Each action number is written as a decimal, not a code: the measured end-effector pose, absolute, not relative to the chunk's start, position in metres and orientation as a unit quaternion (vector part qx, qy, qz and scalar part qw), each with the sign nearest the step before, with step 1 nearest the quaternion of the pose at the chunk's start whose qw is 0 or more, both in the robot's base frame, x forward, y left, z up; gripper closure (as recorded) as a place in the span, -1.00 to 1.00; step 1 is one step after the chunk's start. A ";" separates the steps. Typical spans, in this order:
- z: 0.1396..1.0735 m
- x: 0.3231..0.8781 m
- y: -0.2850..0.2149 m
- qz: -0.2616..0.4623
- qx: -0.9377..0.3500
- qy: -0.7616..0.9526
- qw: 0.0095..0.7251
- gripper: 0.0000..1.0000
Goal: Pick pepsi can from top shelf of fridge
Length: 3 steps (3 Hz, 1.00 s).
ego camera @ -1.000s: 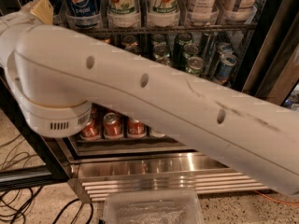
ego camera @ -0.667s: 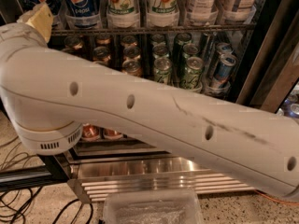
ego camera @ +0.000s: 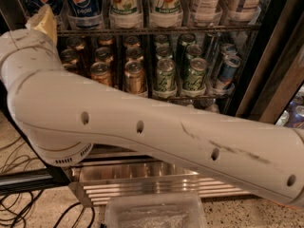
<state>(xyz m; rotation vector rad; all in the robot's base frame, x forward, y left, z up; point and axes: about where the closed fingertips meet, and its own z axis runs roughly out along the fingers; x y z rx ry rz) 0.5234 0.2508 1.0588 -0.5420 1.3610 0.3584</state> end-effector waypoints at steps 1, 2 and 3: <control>1.069 0.515 0.240 0.174 -0.236 0.599 0.745 -0.18; 1.076 0.512 0.238 0.186 -0.238 0.585 0.753 -0.20; 1.078 0.518 0.240 0.192 -0.244 0.580 0.753 -0.46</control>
Offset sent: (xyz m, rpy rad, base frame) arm -0.0143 -0.0171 0.0228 0.0894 -0.0872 0.0619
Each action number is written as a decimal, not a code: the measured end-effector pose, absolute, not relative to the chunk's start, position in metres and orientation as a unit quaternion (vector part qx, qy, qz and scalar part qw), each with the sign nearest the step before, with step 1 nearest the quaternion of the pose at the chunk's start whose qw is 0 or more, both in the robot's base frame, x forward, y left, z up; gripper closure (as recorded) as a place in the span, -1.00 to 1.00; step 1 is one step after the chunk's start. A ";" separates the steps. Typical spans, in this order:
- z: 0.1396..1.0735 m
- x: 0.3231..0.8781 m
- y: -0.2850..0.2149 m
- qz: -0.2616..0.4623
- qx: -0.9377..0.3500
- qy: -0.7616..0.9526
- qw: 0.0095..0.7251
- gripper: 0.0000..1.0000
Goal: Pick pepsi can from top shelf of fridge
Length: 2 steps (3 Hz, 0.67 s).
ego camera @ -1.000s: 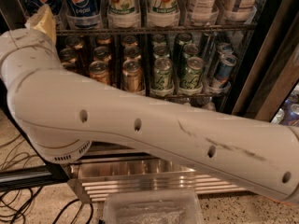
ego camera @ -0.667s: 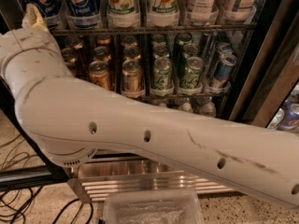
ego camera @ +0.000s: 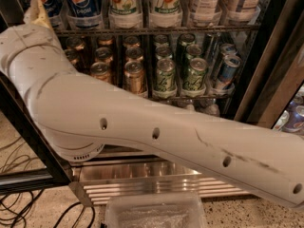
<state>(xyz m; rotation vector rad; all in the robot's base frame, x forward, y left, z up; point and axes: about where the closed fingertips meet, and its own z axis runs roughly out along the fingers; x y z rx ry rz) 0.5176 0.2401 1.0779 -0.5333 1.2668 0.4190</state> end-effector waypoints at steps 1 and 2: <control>1.075 0.528 0.241 0.189 -0.251 0.584 0.749 -0.46; 1.071 0.537 0.241 0.183 -0.254 0.590 0.744 -0.34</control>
Offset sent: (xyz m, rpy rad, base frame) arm 0.0332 -0.0011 -0.0153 -0.0557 0.0332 -0.0164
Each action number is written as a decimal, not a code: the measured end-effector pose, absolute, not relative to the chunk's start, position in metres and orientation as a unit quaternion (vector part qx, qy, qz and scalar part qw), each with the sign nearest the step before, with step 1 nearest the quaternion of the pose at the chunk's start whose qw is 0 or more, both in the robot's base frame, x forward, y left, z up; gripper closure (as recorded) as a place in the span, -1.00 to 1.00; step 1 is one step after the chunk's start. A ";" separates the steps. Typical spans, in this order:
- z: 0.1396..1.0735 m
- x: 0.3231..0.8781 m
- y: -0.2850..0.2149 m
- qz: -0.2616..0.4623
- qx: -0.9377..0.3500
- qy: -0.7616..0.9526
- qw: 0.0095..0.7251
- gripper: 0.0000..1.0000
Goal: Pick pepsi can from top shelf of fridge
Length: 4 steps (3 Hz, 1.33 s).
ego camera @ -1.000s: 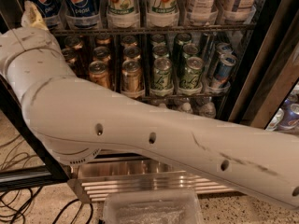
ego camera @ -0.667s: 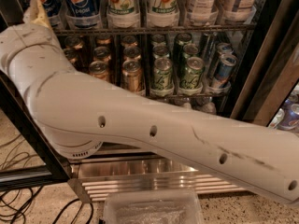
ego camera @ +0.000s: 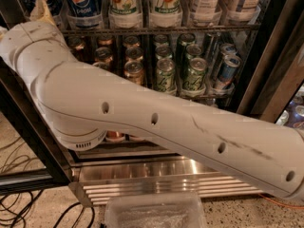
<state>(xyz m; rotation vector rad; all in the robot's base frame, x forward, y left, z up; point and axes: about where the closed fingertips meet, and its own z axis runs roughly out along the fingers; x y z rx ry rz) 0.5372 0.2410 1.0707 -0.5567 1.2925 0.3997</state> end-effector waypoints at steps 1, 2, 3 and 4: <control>1.068 0.544 0.240 0.177 -0.256 0.594 0.742 -0.06; 1.066 0.549 0.237 0.167 -0.253 0.597 0.743 -0.16; 1.066 0.553 0.233 0.155 -0.246 0.600 0.745 -0.38; 1.065 0.556 0.230 0.147 -0.241 0.602 0.747 -0.58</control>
Offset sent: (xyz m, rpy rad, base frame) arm 0.0184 -0.0087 -0.0085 -0.0278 0.0090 -0.0515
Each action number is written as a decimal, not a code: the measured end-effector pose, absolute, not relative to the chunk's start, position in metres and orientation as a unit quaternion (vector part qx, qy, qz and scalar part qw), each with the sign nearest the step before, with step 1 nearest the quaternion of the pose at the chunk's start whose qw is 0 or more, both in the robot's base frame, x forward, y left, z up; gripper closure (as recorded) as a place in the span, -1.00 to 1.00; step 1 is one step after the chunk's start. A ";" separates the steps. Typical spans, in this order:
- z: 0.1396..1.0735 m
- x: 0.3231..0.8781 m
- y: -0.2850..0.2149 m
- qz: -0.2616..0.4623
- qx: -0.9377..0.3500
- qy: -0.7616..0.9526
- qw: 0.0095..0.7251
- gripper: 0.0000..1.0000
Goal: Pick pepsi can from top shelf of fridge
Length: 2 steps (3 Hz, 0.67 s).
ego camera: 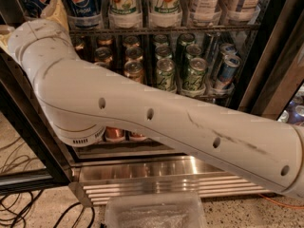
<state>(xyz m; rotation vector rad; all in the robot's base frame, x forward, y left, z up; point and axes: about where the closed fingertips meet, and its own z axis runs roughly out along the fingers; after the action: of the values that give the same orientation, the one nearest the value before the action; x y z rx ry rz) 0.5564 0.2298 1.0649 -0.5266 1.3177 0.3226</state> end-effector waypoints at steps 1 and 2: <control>1.067 0.561 0.228 0.142 -0.236 0.601 0.750 -0.36; 1.071 0.568 0.228 0.139 -0.235 0.597 0.754 -0.24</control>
Offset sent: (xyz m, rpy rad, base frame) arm 0.0204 -0.0027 0.0104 0.0052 -0.0323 -0.0272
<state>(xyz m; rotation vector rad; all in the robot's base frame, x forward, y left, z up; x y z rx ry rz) 0.5682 0.2280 1.0713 -0.5126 1.3023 0.3033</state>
